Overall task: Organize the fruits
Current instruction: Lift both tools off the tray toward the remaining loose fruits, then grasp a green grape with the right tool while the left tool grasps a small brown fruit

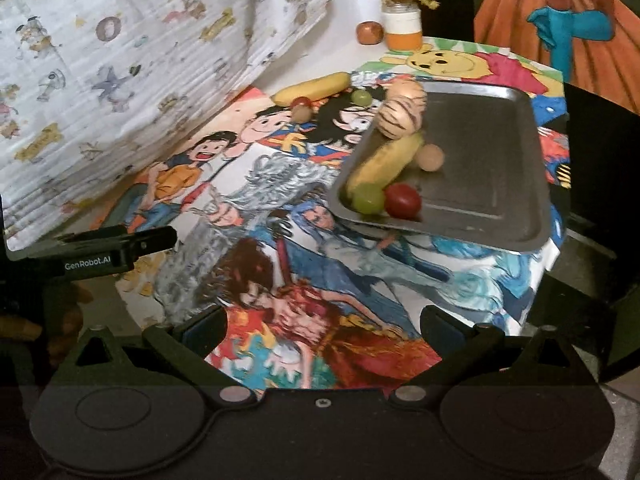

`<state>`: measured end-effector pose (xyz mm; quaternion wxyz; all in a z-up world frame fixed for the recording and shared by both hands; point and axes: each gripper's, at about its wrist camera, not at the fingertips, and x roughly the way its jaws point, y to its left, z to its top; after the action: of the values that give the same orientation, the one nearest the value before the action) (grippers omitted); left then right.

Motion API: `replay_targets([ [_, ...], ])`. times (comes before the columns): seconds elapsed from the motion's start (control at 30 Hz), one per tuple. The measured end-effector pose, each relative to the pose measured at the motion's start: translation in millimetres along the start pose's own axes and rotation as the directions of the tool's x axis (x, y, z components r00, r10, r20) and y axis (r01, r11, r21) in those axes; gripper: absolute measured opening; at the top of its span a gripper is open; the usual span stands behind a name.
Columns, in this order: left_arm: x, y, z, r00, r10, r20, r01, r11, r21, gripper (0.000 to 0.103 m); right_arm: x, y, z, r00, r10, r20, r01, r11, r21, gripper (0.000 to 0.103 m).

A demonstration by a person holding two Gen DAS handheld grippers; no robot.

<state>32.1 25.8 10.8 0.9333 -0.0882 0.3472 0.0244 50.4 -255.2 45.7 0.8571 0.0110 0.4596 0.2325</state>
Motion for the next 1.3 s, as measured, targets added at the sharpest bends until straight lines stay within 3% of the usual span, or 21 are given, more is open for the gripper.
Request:
replay_targets([
  [0.27,-8.8,31.1,23.3,0.996,0.051,0.073,-0.051,0.999,-0.006,0.103,-3.4,24.8,44.0,0.999,-0.013,0.032,0.018,0.984,-0.180,0.102],
  [0.4,-12.0,30.8,45.5,0.991,-0.006,0.131,0.002,0.999,0.037,0.103,-15.5,34.7,88.2,0.993,-0.020,0.113,0.055,0.947,-0.316,0.102],
  [0.57,-1.8,22.4,80.6,0.973,-0.108,0.204,0.099,0.994,0.055,0.103,-12.4,40.6,156.3,0.980,-0.013,0.199,0.108,0.874,-0.473,0.102],
  [0.67,29.7,15.1,99.1,0.976,-0.147,0.159,0.141,0.989,0.050,0.103,15.1,33.3,192.4,0.974,-0.053,0.222,0.165,0.836,-0.523,0.102],
  [0.77,63.9,5.9,109.7,0.983,-0.155,0.101,0.151,0.987,0.048,0.103,51.9,19.7,221.6,0.977,-0.068,0.201,0.171,0.812,-0.558,0.102],
  [0.87,92.3,-11.6,114.1,0.984,-0.157,0.081,0.149,0.983,0.103,0.103,95.1,2.6,239.9,0.987,-0.074,0.145,0.147,0.787,-0.599,0.102],
  [1.07,133.3,-39.7,114.5,0.984,-0.167,0.067,0.153,0.973,0.173,0.103,159.1,-25.3,242.1,0.998,-0.025,0.063,0.061,0.746,-0.663,0.099],
  [1.23,158.8,-45.6,110.4,0.987,-0.156,0.043,0.146,0.973,0.181,0.102,192.6,-47.5,238.4,0.999,0.024,0.024,-0.002,0.753,-0.658,0.092],
  [1.3,166.0,-45.0,109.6,0.987,-0.155,0.038,0.147,0.974,0.171,0.097,202.1,-53.7,236.7,0.999,0.039,0.018,-0.018,0.750,-0.661,0.086],
])
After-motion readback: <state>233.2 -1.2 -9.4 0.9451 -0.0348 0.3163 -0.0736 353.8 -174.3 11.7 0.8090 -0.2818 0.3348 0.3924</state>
